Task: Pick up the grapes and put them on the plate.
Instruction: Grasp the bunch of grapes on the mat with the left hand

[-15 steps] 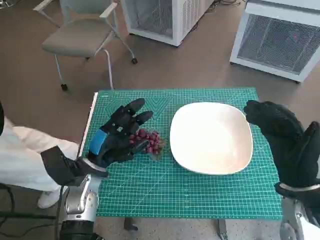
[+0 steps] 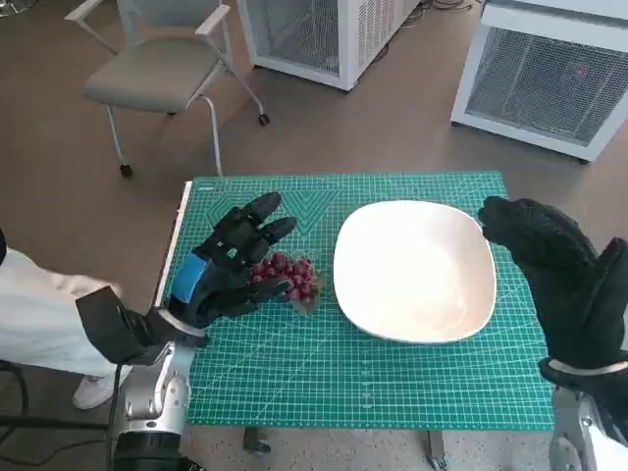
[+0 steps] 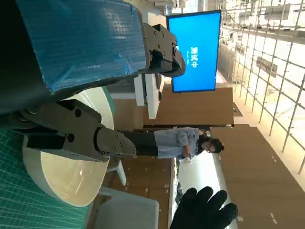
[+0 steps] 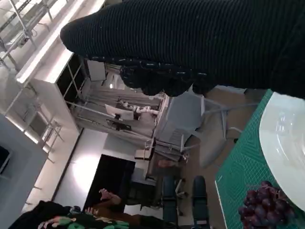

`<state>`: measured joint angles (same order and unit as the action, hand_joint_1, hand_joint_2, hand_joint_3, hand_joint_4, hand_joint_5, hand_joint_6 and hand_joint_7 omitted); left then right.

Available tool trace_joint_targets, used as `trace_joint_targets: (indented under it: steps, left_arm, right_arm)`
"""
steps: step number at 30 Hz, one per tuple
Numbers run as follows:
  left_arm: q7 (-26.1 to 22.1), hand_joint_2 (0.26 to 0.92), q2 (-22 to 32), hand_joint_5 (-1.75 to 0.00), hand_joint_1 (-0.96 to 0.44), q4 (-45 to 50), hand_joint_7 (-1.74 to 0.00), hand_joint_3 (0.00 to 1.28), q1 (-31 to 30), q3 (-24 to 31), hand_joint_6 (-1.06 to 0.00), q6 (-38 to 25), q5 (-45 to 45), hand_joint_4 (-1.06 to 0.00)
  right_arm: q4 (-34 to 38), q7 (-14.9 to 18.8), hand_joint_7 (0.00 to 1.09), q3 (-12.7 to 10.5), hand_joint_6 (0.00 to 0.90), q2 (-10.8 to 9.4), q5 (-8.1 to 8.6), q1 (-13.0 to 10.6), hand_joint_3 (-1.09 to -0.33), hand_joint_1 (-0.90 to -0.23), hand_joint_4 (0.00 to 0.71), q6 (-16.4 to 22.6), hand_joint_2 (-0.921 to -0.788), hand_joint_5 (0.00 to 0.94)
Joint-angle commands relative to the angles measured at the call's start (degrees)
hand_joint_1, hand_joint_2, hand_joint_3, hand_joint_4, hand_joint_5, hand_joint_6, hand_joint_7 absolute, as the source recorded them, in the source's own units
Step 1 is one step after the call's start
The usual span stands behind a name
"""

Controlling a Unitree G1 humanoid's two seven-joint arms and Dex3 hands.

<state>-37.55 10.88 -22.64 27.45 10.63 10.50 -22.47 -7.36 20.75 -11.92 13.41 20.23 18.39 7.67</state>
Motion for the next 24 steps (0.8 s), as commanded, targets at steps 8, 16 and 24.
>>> trace_joint_targets:
  steps: [8, 16, 24]
  left_arm:
    - [-0.21, 0.908, 0.44, -0.58, -0.19, -0.81, -0.25, 0.0, 0.26, -0.32, -0.23, 1.83, 0.83, -0.07]
    - [-0.62, 0.907, 0.56, -0.56, -0.2, -0.94, -0.22, 0.0, 0.3, -0.32, -0.24, 1.82, 0.64, -0.08]
    - [-0.36, 0.907, 1.22, -0.53, -0.21, -0.01, -0.18, 0.0, 0.13, -0.34, -0.26, 1.78, 1.14, -0.1]
  right_arm:
    - [0.7, -0.34, 0.71, 0.2, 0.083, -0.43, 0.45, -0.85, -0.563, -0.555, 0.472, -1.0, -0.921, 0.033]
    - [0.94, -0.32, 0.71, 0.07, 0.083, -0.48, 0.65, -0.67, -0.563, -0.553, 0.472, -1.01, -0.921, 0.032]
    - [0.91, -0.34, 0.71, 0.21, 0.086, -0.69, 0.8, -0.63, -0.562, -0.551, 0.472, -1.11, -0.921, 0.032]
